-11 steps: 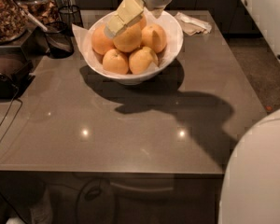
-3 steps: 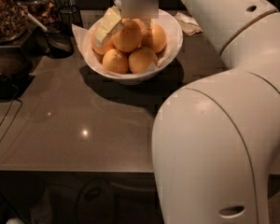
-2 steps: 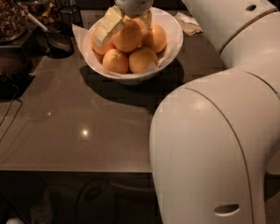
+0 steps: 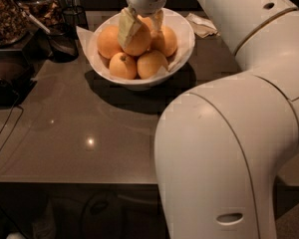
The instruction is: Pick orange from white bowl
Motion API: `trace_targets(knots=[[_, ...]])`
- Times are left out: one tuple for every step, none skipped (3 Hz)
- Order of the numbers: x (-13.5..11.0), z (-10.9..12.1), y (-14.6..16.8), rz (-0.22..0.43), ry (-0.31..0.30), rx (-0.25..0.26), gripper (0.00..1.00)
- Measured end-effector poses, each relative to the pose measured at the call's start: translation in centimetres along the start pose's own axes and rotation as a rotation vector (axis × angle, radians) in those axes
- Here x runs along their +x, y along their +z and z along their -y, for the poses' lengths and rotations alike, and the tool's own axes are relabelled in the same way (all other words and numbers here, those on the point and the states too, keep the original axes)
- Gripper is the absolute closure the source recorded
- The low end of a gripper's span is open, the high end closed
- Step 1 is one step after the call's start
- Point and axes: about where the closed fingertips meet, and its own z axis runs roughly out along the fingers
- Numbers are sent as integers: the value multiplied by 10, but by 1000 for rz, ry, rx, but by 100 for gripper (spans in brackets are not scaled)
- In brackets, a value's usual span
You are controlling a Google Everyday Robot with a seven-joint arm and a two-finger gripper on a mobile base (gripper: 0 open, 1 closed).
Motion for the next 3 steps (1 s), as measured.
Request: trace_targets(knots=[[3,6,2,0,9,5,73],[3,7,3,-1,13,5,96],[-1,8,6,13,8,8,100]])
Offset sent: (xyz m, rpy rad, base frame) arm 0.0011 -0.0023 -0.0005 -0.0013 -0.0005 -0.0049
